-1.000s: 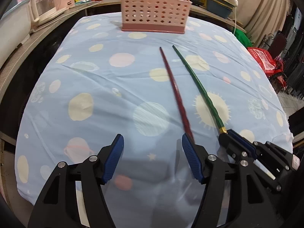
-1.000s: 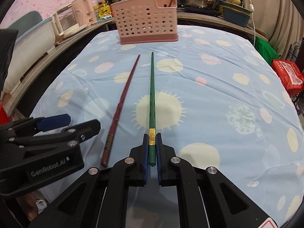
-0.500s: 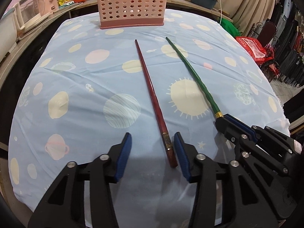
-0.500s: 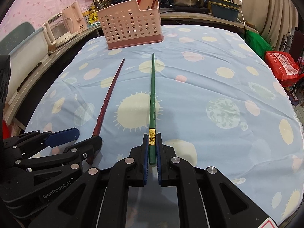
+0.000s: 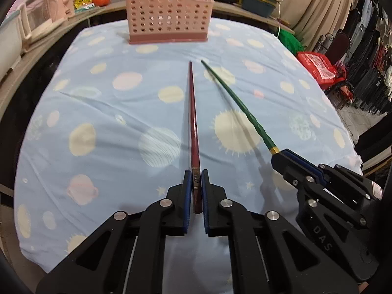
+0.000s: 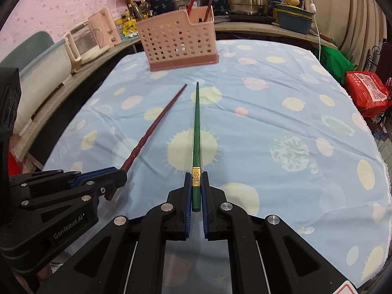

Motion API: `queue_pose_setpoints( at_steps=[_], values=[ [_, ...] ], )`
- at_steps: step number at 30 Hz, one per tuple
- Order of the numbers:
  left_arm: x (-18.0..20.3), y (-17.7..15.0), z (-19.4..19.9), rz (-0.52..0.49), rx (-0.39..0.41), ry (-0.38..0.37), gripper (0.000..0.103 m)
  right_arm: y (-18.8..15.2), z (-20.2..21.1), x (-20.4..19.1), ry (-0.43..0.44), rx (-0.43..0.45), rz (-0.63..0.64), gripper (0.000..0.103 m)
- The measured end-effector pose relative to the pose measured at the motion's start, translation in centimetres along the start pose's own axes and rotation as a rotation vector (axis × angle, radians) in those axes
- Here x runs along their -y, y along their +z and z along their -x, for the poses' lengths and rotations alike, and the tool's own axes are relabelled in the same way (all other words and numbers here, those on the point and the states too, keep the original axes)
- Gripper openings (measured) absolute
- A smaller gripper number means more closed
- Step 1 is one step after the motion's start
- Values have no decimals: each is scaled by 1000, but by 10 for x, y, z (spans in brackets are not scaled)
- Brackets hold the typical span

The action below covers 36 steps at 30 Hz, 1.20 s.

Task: Organize utensils
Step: 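Grasp the dark-red chopstick with the left tool while the right tool grasps the green chopstick, then lift both chopsticks and lower them into the pink caddy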

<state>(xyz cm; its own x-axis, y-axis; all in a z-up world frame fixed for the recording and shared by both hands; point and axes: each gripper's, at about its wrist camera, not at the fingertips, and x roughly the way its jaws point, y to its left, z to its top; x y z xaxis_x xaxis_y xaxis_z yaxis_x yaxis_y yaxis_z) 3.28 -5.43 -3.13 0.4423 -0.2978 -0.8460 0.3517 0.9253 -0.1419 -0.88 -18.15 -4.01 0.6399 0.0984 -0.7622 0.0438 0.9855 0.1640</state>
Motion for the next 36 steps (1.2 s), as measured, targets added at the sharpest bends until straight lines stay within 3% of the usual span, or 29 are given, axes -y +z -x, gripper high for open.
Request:
queue_pose_setpoints(
  at_steps=[10,20,36],
  values=[
    [-12,50,60,-8,151,65,7,69,56,-15,45,190,51,7],
    [-21,113,95,-5,294,123,7,137,75,-21,87,318,63,7],
    [-26,170,93,-16,330,145,7,203,63,-26,135,371,59,7]
  ],
)
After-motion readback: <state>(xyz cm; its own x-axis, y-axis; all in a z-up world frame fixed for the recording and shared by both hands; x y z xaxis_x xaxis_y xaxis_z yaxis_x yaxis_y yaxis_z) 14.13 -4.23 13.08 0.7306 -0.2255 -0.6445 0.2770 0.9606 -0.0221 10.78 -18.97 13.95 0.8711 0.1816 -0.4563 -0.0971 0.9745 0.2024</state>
